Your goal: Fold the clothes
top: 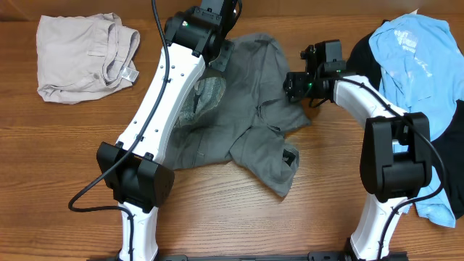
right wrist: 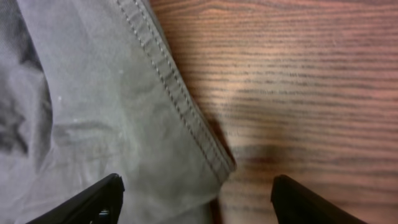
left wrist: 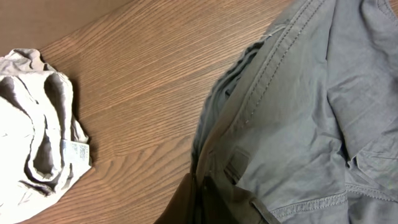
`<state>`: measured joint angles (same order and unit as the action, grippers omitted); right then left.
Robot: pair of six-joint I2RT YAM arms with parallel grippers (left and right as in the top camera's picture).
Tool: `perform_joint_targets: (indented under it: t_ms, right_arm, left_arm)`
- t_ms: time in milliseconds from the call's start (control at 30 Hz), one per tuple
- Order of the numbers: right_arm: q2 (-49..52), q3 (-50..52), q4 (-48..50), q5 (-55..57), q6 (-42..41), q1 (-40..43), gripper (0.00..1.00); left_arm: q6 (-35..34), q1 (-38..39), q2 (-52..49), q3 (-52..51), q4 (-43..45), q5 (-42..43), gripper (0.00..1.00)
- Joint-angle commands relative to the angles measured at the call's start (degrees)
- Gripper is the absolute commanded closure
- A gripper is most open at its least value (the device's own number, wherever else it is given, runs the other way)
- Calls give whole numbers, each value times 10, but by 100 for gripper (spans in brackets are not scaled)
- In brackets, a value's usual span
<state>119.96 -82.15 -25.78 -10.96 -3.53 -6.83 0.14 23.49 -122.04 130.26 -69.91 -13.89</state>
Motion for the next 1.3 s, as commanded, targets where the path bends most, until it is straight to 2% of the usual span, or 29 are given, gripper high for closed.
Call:
perform_joint_targets:
  t_ms: [0,67,433,533,633,867,1133,1267]
  right_arm:
    - [0,14,24,-5,5,1,26]
    - [5,15,38,-28,5,1,31]
    - [43,15,71,-63,-12,1,42]
    - [43,15,71,-63,-12,1,59]
    - [42,14,66,-63,-25,1,94]
    - [-5,-35,-25,-65,-24,9,96]
    - [-169,-159,-180,-65,-24,41,96]
    - [-235,-229,-254,-43,-24,58,96]
  left_arm:
    - [7,-3,3,8,1,4,96]
    - [7,-3,3,8,0,4,96]
    - [7,-3,3,8,1,4,96]
    - [7,-3,3,8,1,4,96]
    - [7,-6,3,8,3,-3,96]
    - [7,-37,7,40,0,0,96]
    - [8,-73,52,136,-54,0,96]
    - [13,-85,93,149,-68,-1,96]
